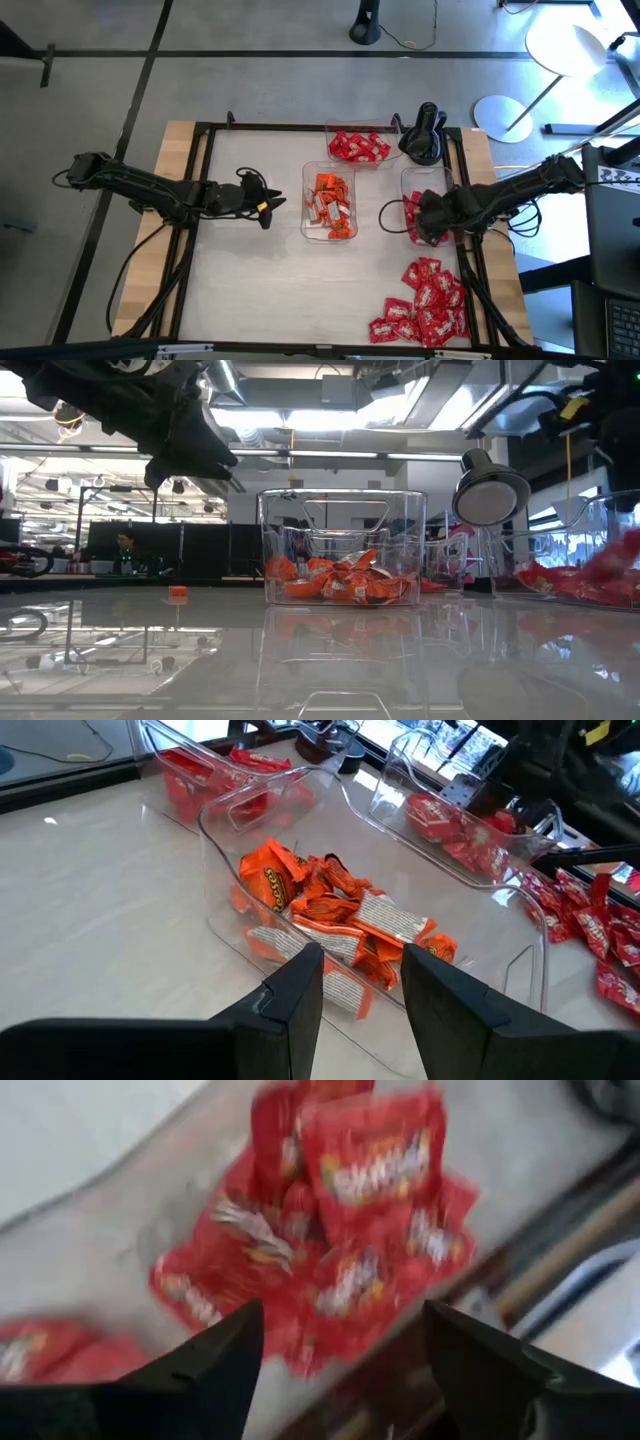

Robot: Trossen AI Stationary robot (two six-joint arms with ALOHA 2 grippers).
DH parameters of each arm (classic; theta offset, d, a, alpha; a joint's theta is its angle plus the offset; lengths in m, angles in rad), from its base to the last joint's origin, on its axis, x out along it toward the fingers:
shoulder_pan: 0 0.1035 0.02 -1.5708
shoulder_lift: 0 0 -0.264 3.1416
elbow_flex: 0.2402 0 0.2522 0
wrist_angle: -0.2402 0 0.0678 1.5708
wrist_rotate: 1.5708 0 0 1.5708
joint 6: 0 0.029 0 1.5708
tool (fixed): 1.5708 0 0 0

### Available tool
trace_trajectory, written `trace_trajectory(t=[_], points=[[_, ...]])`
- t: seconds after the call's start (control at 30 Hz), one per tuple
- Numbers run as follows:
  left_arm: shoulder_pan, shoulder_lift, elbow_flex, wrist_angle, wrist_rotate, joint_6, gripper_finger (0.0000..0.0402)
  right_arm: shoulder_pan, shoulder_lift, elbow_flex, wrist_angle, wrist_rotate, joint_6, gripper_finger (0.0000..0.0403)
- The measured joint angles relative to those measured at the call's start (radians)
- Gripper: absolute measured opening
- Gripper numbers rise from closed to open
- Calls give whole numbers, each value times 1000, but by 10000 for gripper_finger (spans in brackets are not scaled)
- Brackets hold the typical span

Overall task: Sort candy
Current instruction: Put the red candy pack into the bottom right transparent bin

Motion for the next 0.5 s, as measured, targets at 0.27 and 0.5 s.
trace_trajectory(t=[0.27, 0.5], points=[[1, 0, 0, 2, -21, 3, 127, 40, -5, 127, 332, -7, -145, 280], [1, 0, 0, 1, -23, -3, 127, 145, 62, 115, 696, 6, -375, 280]])
